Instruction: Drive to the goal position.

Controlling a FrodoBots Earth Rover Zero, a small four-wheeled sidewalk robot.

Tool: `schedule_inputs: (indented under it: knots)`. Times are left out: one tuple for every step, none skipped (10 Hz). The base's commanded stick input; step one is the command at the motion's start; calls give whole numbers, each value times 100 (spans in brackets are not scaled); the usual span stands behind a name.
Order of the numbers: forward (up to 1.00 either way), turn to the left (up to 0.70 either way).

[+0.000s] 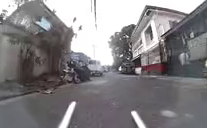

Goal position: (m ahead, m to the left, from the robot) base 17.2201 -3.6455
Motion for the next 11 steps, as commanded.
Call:
schedule_inputs:
  knots:
    - [70,0]
    - [70,0]
    - [70,0]
    - [70,0]
    - [70,-18]
    - [70,-33]
    - [70,-35]
    - [70,-6]
    - [70,0]
    - [70,0]
    - [70,0]
